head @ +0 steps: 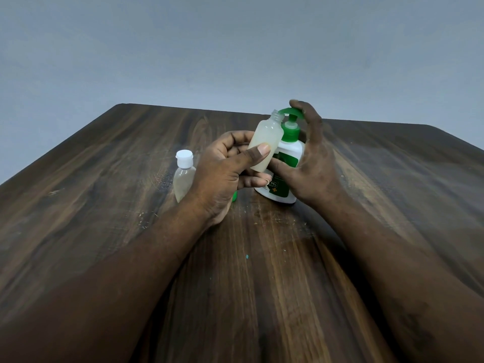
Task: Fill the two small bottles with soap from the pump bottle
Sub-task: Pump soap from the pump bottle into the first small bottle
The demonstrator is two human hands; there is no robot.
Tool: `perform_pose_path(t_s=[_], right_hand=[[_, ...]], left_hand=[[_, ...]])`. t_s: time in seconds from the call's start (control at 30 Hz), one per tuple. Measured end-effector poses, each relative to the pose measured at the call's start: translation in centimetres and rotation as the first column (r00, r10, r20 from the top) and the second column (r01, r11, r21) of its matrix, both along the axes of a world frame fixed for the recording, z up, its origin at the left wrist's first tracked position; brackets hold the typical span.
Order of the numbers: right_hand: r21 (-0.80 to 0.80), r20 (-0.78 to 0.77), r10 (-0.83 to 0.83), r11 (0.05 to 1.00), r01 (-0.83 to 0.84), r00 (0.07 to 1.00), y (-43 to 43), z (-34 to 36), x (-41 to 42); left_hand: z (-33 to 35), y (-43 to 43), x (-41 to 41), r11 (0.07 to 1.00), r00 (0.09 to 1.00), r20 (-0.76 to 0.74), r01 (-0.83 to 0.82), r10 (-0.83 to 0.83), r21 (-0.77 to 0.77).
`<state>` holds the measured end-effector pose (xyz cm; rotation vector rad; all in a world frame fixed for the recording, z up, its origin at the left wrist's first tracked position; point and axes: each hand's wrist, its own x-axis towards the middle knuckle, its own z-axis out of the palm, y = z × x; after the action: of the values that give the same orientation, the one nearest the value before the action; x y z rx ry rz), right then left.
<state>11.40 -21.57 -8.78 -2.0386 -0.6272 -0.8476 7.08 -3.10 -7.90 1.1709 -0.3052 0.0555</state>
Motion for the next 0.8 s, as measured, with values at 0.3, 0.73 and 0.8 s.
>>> perform_pose_path(t_s=[0.3,0.73,0.8], right_hand=[[0.005,0.009,0.002,1.000,-0.002,1.000,0.08,0.10,0.02],[0.007,0.005,-0.006,1.000,0.006,1.000,0.21,0.12,-0.16],[0.009,0.005,-0.001,1.000,0.001,1.000,0.26,0.17,-0.23]], left_hand=[[0.02,0.07,0.06,1.000,1.000,0.001,-0.006,0.006,0.008],[-0.16,0.03,0.11,1.000,1.000,-0.003,-0.016,0.016,0.016],[-0.11,-0.01,0.10,1.000,1.000,-0.002,-0.013,0.013,0.013]])
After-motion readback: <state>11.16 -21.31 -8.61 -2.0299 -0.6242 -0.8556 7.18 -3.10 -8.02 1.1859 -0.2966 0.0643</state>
